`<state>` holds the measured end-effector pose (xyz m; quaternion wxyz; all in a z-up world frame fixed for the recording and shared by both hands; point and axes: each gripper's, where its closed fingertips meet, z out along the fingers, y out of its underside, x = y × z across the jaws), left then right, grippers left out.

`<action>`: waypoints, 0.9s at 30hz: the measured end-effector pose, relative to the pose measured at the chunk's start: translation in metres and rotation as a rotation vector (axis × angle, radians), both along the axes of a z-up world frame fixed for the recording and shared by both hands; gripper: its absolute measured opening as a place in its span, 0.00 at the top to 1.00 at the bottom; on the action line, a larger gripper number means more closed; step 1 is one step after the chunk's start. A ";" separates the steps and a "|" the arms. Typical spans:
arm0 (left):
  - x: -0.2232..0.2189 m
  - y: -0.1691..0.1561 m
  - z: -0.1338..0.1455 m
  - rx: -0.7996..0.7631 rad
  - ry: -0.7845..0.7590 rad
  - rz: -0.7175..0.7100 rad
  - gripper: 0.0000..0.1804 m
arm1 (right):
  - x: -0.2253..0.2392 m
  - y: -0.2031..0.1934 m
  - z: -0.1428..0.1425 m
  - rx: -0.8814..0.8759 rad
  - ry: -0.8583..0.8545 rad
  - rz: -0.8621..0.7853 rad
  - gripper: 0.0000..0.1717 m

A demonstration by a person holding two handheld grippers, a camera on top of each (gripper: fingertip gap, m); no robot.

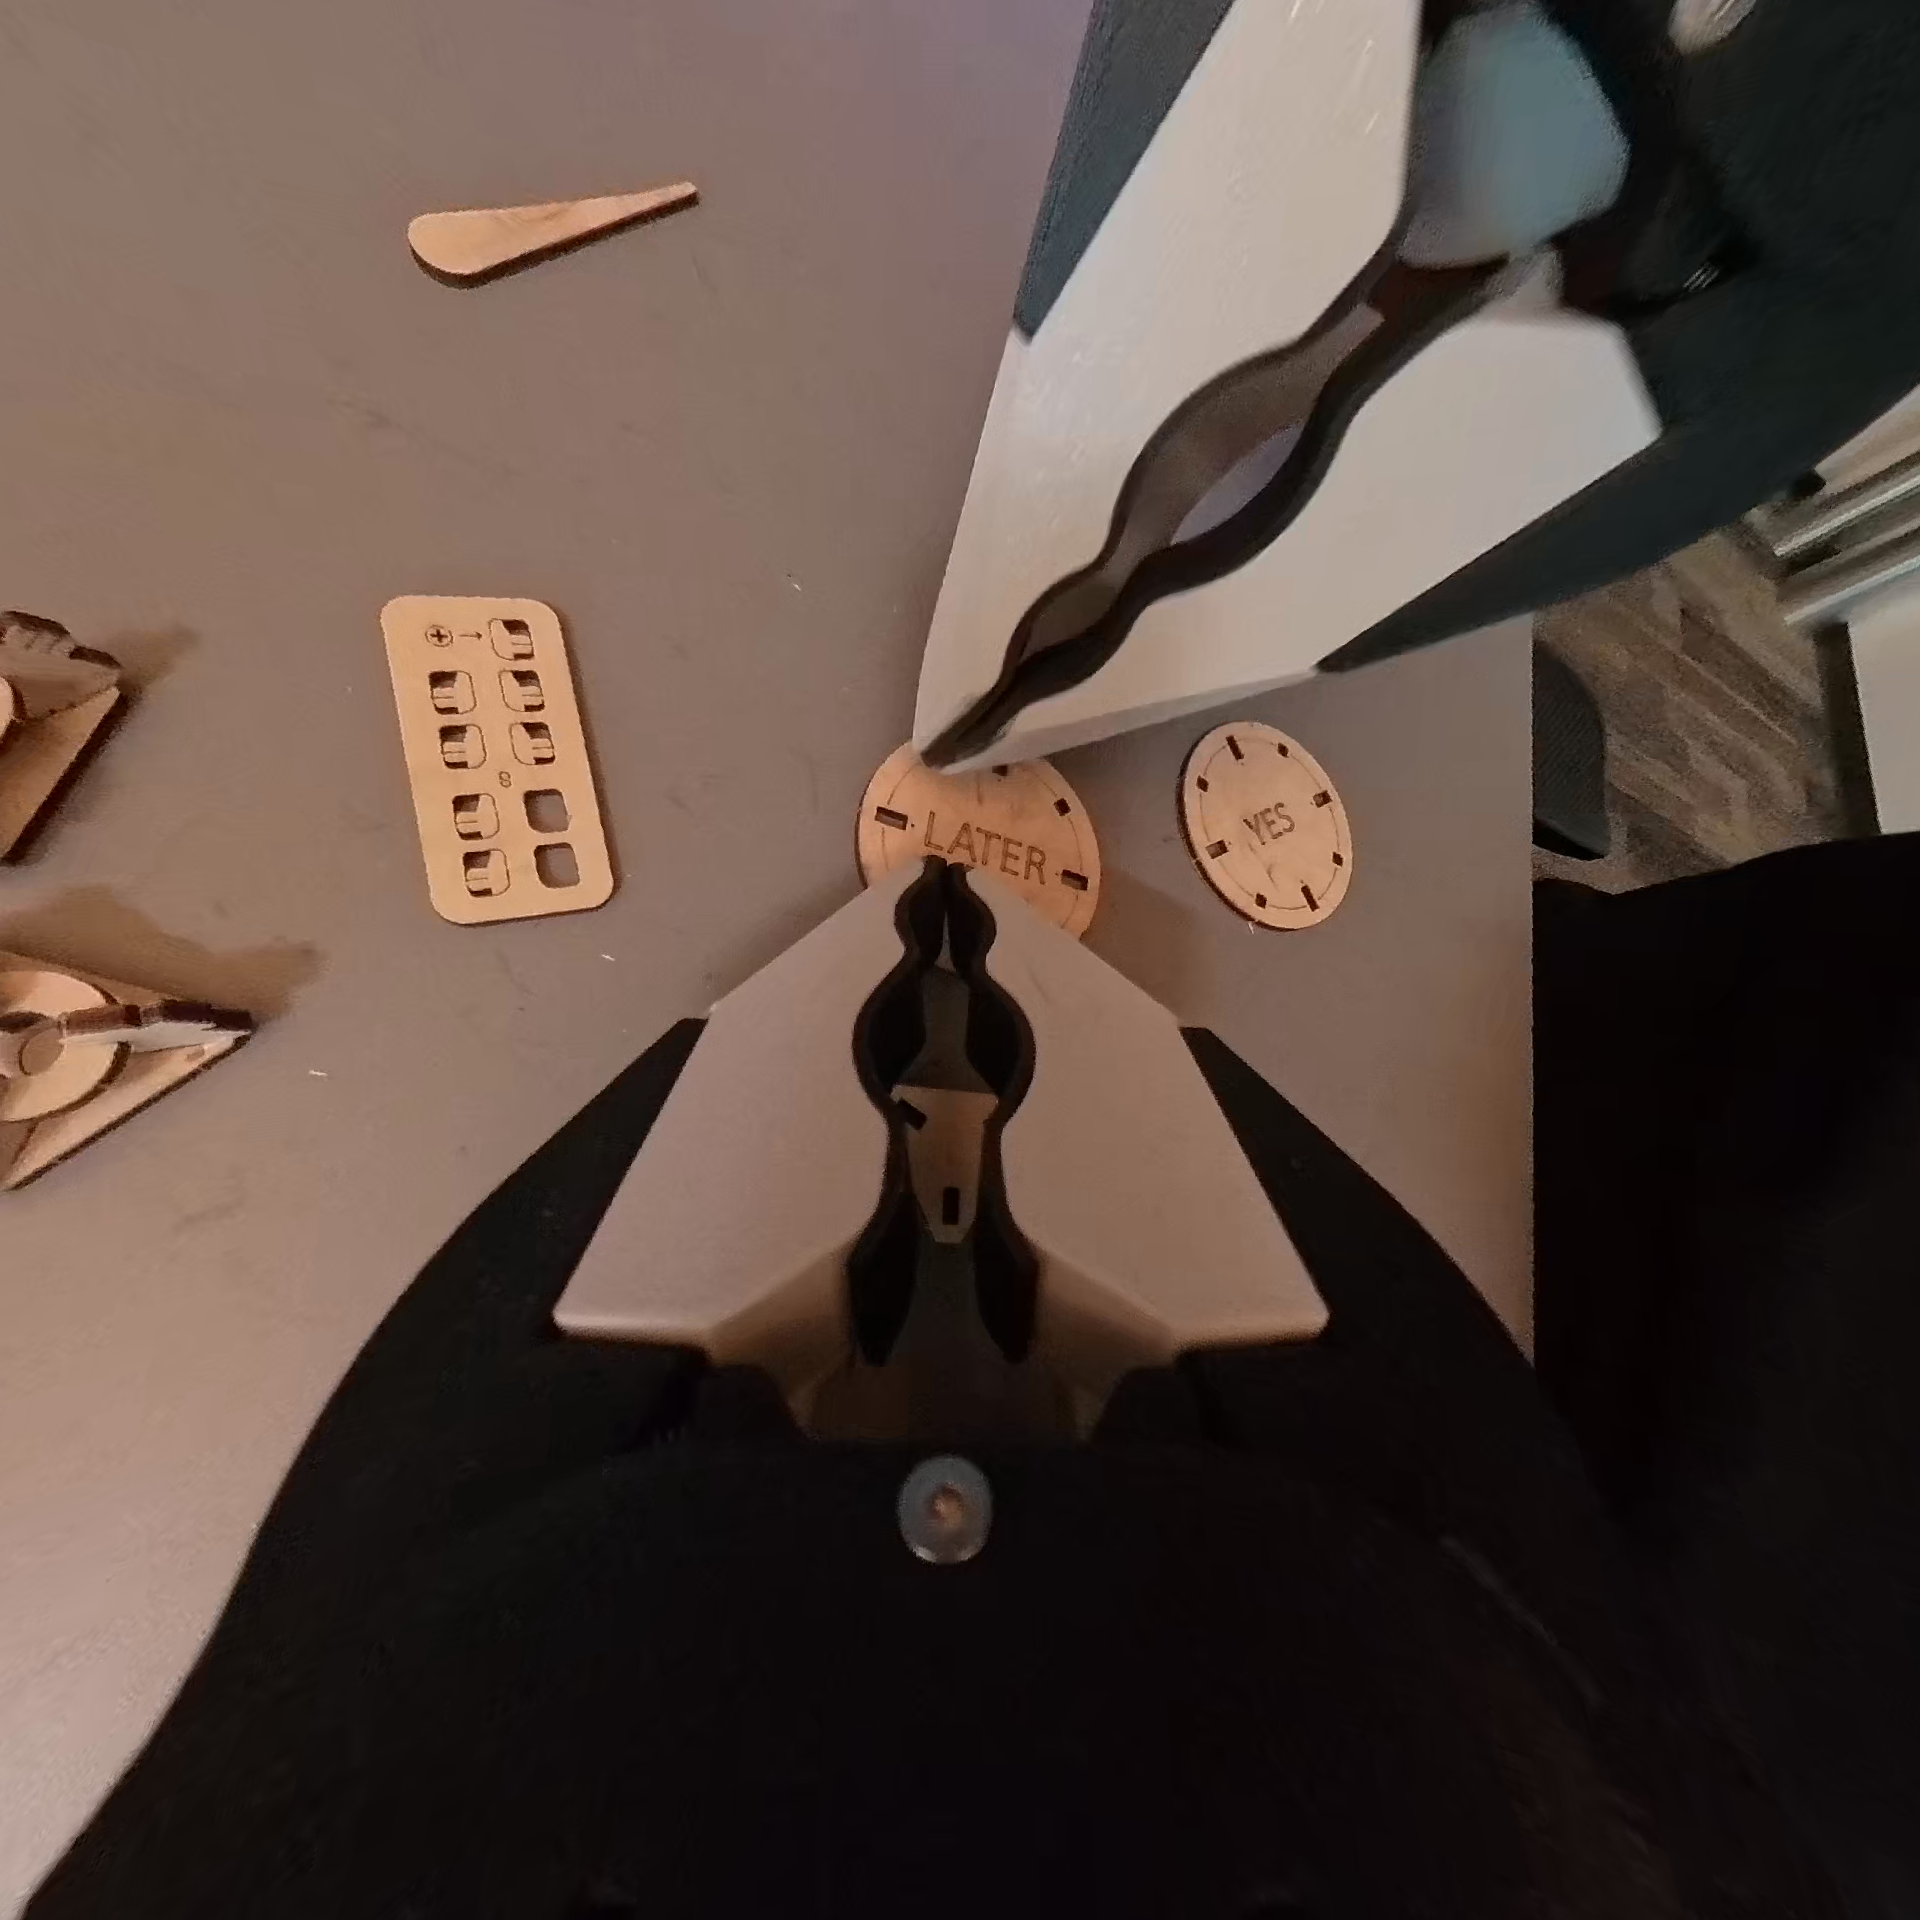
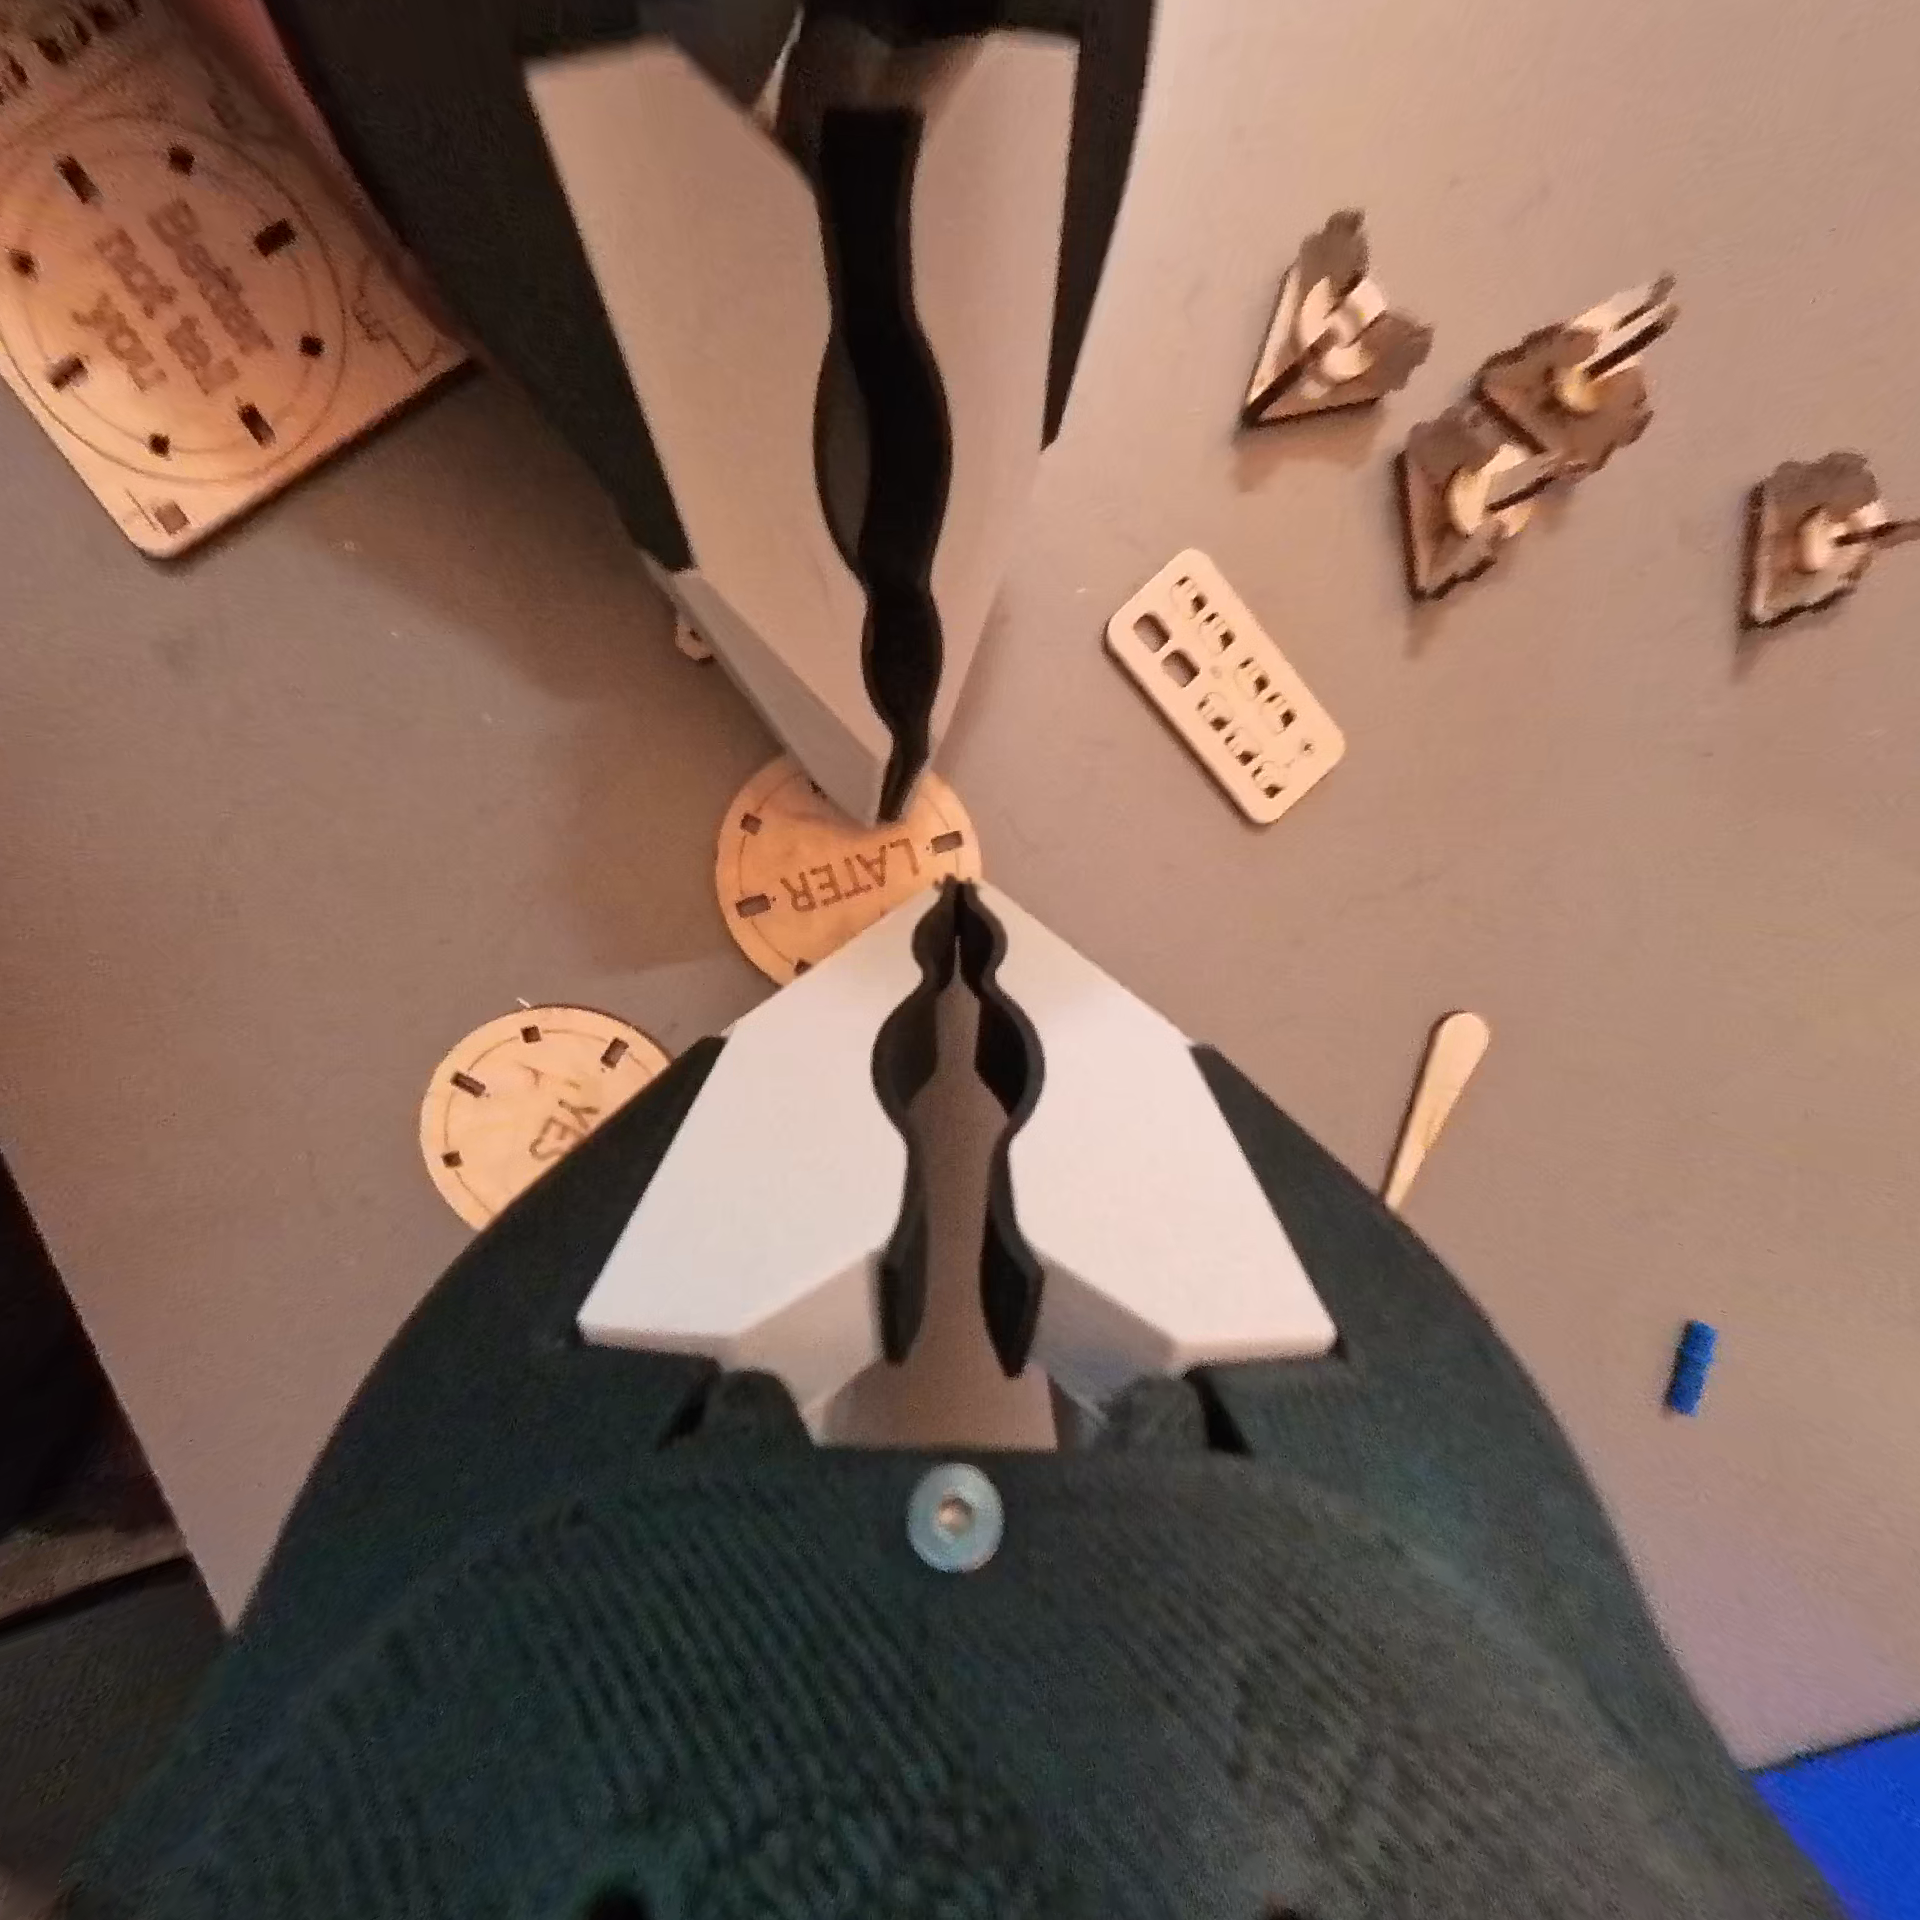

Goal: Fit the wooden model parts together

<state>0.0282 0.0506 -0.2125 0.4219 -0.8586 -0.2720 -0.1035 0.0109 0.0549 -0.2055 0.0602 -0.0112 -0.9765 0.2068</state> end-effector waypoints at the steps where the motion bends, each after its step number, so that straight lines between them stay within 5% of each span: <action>1: 0.000 0.000 0.000 0.000 0.000 0.000 1.00 | -0.002 -0.001 0.006 -0.022 0.006 -0.010 1.00; 23: 0.001 0.000 -0.001 -0.005 0.000 -0.003 1.00 | 0.000 0.001 -0.007 -0.029 -0.026 -0.068 1.00; 27: 0.000 0.000 -0.001 -0.002 -0.007 -0.003 1.00 | -0.006 -0.005 0.012 -0.090 0.007 -0.084 1.00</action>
